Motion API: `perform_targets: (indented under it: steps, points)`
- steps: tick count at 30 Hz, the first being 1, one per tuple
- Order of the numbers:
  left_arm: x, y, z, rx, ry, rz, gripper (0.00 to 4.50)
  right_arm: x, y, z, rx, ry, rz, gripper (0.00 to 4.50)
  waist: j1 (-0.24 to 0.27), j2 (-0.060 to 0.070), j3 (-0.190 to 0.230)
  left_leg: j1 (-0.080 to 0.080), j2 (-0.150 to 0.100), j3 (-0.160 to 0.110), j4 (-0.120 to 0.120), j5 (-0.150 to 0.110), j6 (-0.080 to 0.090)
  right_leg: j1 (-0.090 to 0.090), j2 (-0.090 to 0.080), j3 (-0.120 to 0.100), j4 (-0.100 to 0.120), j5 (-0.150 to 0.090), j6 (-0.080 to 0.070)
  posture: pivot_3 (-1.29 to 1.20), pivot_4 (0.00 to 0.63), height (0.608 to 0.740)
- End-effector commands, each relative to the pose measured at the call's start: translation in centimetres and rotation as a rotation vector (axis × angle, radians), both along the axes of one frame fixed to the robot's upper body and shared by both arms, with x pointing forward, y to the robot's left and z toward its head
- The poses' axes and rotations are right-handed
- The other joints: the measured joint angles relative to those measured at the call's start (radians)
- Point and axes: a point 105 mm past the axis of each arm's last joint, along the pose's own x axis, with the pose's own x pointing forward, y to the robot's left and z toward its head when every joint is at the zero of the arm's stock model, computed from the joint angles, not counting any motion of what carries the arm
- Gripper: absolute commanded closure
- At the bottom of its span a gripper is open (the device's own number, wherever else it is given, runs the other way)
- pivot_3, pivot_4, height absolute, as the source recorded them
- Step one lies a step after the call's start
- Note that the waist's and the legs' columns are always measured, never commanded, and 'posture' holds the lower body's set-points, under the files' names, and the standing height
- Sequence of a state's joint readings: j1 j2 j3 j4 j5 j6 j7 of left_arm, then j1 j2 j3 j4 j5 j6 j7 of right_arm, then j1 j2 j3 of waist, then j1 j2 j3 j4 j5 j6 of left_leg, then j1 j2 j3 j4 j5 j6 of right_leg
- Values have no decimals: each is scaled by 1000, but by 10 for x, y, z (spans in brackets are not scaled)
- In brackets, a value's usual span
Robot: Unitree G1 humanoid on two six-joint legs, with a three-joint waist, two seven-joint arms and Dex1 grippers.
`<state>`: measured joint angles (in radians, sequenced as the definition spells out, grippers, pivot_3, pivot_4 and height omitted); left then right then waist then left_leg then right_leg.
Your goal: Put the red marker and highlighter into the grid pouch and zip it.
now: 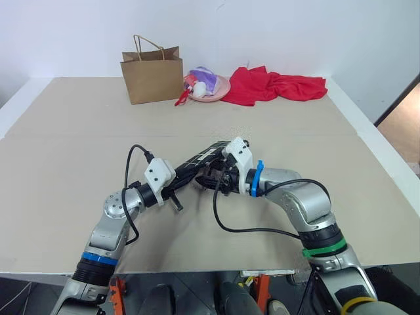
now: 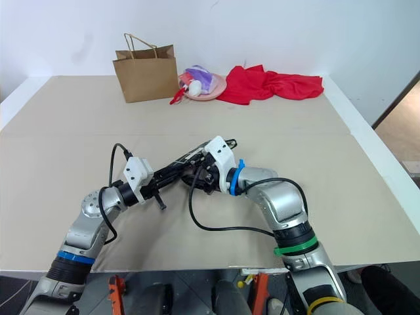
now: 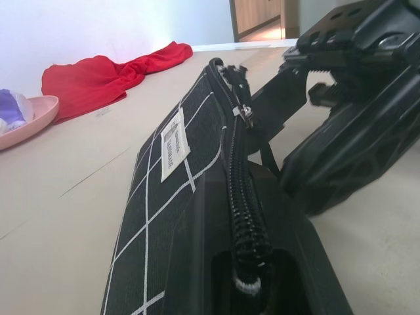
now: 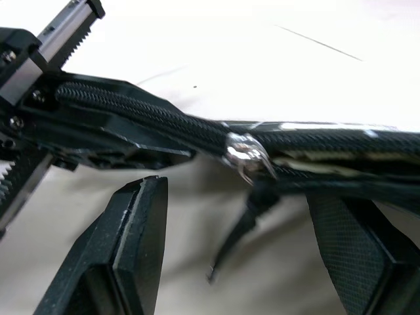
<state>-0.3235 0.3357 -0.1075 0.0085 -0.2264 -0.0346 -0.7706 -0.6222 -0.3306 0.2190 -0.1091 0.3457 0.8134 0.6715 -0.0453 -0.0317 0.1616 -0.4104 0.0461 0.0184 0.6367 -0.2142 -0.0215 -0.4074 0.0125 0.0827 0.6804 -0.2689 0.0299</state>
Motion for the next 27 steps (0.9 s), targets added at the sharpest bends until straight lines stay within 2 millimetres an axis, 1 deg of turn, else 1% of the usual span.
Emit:
perform_targets:
  steps: [1,3,4,5,6,7,11,13,16,19,21,24,27]
  points:
    - [-2,0,16,-19,-59,-3,4500,5,1,15,12,-46,-5,1855,0,0,0,0,0,0,0,0,0,0,0,0,0,0,0,0,150,740]
    - [-2,1,15,-19,-59,-1,4500,4,-3,15,12,-45,-4,2870,0,0,0,0,0,-1,0,0,0,0,0,-1,0,0,0,0,150,740]
    - [-1,1,15,-19,-59,-1,4500,4,-5,15,12,-44,-3,3233,0,0,0,0,0,-1,0,0,0,0,0,-1,0,0,0,0,150,740]
    - [-2,1,15,-19,-58,-1,4500,4,-6,14,10,-44,-2,3934,0,0,0,0,0,0,0,0,0,0,0,0,0,0,0,0,150,740]
    - [-2,1,15,-18,-58,0,4500,3,-7,14,7,-44,0,3989,0,0,0,0,0,0,0,0,0,0,0,0,0,0,0,0,150,740]
    - [-2,2,15,-18,-58,-1,4500,2,-8,14,6,-44,2,4397,0,0,0,0,0,0,0,0,0,0,0,0,0,0,0,0,150,740]
    - [-1,2,15,-17,-57,-3,4500,2,-12,14,-1,-46,-1,4397,0,0,0,0,0,-1,0,0,0,0,0,0,0,0,0,0,150,740]
    - [-1,1,15,-16,-58,-4,4500,5,-20,13,-19,-51,-24,4397,0,0,0,0,0,-1,0,0,0,0,0,0,0,0,0,0,150,740]
    - [-2,1,15,-16,-59,-6,4500,14,-46,6,-104,-71,-103,4397,2,0,0,0,0,-1,0,0,0,0,0,-1,0,0,0,0,150,740]
    - [-2,2,14,-14,-58,-7,4500,34,-99,11,-183,-112,-263,4397,2,0,0,-1,-1,0,0,0,0,0,-1,0,0,0,0,0,150,740]
    - [-3,3,13,-12,-56,-9,4500,41,-124,18,-211,-133,-333,4397,2,0,0,-1,-2,0,0,0,0,0,-2,0,-1,0,0,0,150,740]
    - [-3,3,13,-10,-56,-12,4500,46,-150,26,-244,-160,-391,4397,0,0,0,-1,-2,0,0,0,0,0,-1,0,-1,0,0,0,150,740]
    - [-3,2,13,-10,-57,-13,4500,49,-163,31,-253,-174,-424,4397,-5,0,0,1,0,1,-1,-1,1,0,2,2,-1,-1,-1,0,150,740]
